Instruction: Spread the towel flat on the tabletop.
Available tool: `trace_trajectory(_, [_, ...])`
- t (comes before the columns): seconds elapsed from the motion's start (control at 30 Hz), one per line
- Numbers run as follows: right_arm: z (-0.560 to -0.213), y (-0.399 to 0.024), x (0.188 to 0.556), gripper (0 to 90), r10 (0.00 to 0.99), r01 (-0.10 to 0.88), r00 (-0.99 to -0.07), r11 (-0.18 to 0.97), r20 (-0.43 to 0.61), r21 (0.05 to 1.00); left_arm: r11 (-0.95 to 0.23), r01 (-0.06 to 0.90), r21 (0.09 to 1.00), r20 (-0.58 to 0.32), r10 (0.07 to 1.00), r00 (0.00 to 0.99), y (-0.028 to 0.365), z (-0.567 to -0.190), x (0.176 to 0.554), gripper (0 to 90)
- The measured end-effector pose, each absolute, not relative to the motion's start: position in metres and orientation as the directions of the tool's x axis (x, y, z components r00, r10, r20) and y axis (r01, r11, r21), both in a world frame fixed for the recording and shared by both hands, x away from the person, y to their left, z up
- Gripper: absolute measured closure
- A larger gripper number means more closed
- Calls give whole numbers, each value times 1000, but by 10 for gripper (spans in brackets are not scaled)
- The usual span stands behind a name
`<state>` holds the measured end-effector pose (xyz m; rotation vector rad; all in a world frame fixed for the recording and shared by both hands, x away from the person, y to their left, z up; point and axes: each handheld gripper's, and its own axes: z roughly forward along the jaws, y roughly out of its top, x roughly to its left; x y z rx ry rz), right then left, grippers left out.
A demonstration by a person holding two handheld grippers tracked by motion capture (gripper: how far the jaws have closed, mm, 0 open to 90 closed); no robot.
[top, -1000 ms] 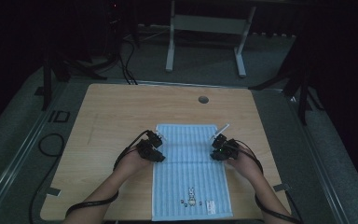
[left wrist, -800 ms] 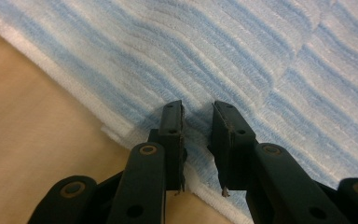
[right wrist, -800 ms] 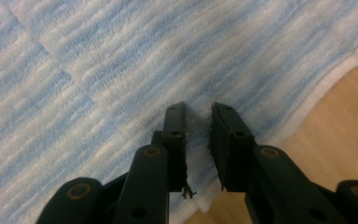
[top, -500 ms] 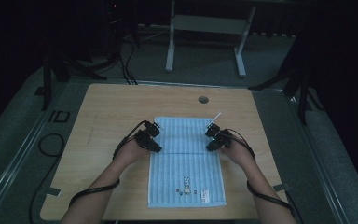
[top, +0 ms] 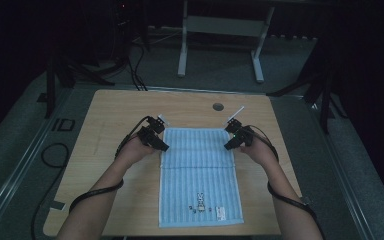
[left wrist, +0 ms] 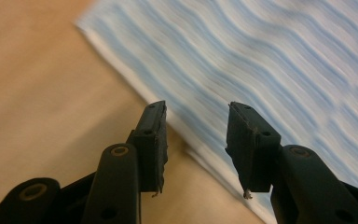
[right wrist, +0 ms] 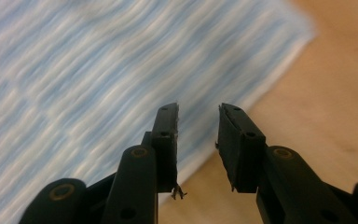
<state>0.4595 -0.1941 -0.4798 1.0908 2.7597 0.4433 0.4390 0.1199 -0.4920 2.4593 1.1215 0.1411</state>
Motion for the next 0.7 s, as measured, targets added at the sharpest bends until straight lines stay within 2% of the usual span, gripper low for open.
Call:
trace_trajectory(0.17, [-475, -195, 487, 626, 741, 696, -671, 634, -8, 337, -535, 700, 473, -69, 770, 635, 122, -490, 463, 487])
trace_trajectory(0.37, [-482, -183, 510, 595, 762, 719, -647, 613, -7, 327, -517, 731, 446, -30, 807, 589, 115, -504, 487, 466])
trace_trajectory(0.57, [-496, -179, 527, 567, 795, 745, -605, 584, -44, 323, -500, 746, 441, -35, 820, 571, 116, -515, 498, 466])
trace_trajectory(0.7, [-505, -182, 534, 570, 810, 761, -586, 563, -31, 324, -478, 755, 449, -58, 828, 558, 119, -525, 503, 466])
